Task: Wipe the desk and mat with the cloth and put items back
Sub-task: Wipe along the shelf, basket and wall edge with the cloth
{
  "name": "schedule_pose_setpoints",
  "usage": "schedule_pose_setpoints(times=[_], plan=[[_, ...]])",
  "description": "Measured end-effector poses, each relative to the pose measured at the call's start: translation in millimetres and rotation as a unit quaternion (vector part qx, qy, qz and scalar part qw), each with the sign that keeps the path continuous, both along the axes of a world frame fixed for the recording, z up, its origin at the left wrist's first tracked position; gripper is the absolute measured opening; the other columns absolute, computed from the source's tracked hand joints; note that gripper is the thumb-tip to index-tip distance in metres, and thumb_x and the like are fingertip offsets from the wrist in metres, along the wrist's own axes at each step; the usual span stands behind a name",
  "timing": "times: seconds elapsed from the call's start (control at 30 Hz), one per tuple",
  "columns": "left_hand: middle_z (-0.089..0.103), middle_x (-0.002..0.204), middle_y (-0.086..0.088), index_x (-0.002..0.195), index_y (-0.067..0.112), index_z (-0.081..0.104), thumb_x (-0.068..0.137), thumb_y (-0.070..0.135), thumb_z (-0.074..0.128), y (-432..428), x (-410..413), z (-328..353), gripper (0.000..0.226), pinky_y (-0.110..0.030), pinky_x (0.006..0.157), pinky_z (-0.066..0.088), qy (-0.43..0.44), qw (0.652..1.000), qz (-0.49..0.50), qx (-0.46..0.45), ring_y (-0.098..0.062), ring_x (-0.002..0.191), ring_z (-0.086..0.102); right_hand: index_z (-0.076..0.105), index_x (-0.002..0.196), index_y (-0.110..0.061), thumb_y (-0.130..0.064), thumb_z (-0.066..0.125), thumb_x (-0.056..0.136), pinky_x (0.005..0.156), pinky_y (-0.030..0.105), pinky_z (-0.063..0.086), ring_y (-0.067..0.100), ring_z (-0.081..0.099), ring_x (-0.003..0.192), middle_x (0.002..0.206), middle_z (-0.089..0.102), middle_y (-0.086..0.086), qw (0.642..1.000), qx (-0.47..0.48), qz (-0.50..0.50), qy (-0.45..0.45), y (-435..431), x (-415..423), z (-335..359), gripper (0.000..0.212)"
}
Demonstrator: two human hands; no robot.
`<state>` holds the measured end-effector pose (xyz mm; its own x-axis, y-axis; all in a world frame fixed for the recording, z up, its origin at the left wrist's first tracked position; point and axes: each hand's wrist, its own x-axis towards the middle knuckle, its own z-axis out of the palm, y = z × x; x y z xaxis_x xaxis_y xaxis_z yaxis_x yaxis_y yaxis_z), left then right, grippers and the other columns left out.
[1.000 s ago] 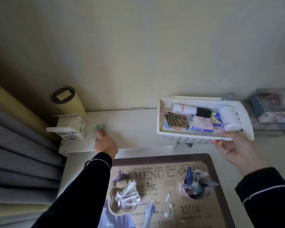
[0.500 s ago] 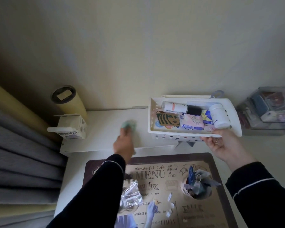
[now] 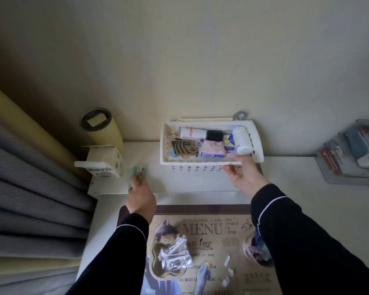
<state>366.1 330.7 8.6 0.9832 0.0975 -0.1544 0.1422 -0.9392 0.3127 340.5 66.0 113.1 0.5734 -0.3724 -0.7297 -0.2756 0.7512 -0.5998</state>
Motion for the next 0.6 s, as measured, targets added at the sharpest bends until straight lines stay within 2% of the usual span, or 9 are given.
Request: schedule_pose_setpoints(times=[0.1,0.2,0.27,0.33,0.37,0.4,0.47,0.5,0.6], plan=[[0.036,0.13,-0.012,0.142,0.009,0.031,0.084,-0.006,0.039,-10.7,-5.1,2.5,0.061,-0.043,0.068,0.049,-0.007,0.998,0.026,-0.048,-0.034,0.087,0.058,0.061,0.095,-0.006,-0.018,0.06,0.091,0.05,0.021,0.054,0.021,0.068,0.062,0.087,0.065,0.014,1.0,0.014,-0.007,0.001,6.2,6.4,-4.4,0.013],[0.041,0.127,-0.005,0.142,0.016,0.028,0.083,-0.007,0.037,-44.2,-23.0,2.7,0.064,-0.032,0.067,0.047,0.019,0.994,-0.051,-0.097,-0.019,0.07,0.055,0.056,0.101,-0.013,-0.041,0.059,0.092,0.056,0.027,0.056,0.021,0.065,0.075,0.089,0.064,0.013,0.999,0.009,-0.022,-0.025,19.9,2.3,-12.7,0.031],[0.031,0.132,-0.003,0.145,0.015,0.023,0.08,-0.007,0.042,-54.9,-27.5,-0.5,0.07,-0.035,0.071,0.049,0.024,0.991,-0.113,-0.061,-0.022,0.075,0.055,0.051,0.106,-0.017,-0.052,0.048,0.094,0.065,0.036,0.057,0.024,0.064,0.087,0.097,0.063,0.014,0.999,-0.047,0.019,-0.02,35.1,-8.2,-27.7,0.037],[0.028,0.134,-0.004,0.146,0.015,0.021,0.078,-0.006,0.048,-44.7,-20.6,-1.2,0.076,-0.038,0.071,0.05,0.014,0.992,-0.123,-0.028,-0.027,0.085,0.058,0.046,0.128,-0.015,-0.046,0.04,0.099,0.09,0.042,0.052,0.027,0.056,0.112,0.122,0.056,0.016,0.971,-0.198,0.134,0.026,51.3,-25.7,-49.3,0.043],[0.029,0.134,-0.006,0.146,0.015,0.02,0.078,-0.005,0.049,-35.1,-15.8,-1.9,0.077,-0.039,0.07,0.05,0.009,0.994,-0.112,-0.012,-0.027,0.087,0.059,0.038,0.141,-0.016,-0.041,0.037,0.1,0.107,0.043,0.039,0.027,0.042,0.129,0.139,0.044,0.016,0.913,-0.321,0.248,0.05,56.6,-35.2,-62.5,0.048],[0.029,0.133,-0.008,0.147,0.013,0.019,0.079,-0.003,0.05,-23.6,-10.6,-2.0,0.076,-0.039,0.07,0.05,0.007,0.996,-0.089,0.0,-0.027,0.088,0.059,0.028,0.148,-0.017,-0.039,0.036,0.099,0.116,0.043,0.022,0.028,0.022,0.142,0.151,0.028,0.016,0.817,-0.437,0.371,0.065,61.4,-43.2,-76.2,0.054],[0.031,0.131,-0.012,0.147,0.008,0.019,0.082,-0.001,0.049,-3.3,-0.7,-1.4,0.072,-0.041,0.071,0.05,0.004,0.999,-0.034,0.0,-0.031,0.089,0.06,0.01,0.153,-0.024,-0.039,0.037,0.096,0.117,0.046,-0.002,0.029,-0.014,0.146,0.159,-0.005,0.017,0.615,-0.571,0.539,0.072,69.7,-51.1,-92.7,0.065],[0.032,0.13,-0.014,0.147,0.006,0.021,0.083,-0.002,0.048,4.0,2.8,-1.3,0.069,-0.042,0.071,0.051,-0.002,1.0,-0.013,-0.003,-0.033,0.088,0.06,0.002,0.153,-0.027,-0.04,0.038,0.094,0.117,0.047,-0.006,0.032,-0.021,0.144,0.157,-0.018,0.017,0.556,-0.586,0.584,0.082,74.9,-51.3,-93.7,0.07],[0.035,0.131,-0.013,0.145,0.008,0.027,0.084,-0.003,0.044,9.3,4.4,-2.5,0.065,-0.041,0.068,0.048,-0.011,1.0,-0.003,-0.008,-0.033,0.084,0.059,-0.006,0.152,-0.03,-0.044,0.045,0.089,0.117,0.048,-0.004,0.039,-0.021,0.142,0.153,-0.027,0.021,0.511,-0.565,0.633,0.138,88.2,-36.2,-84.7,0.082]])
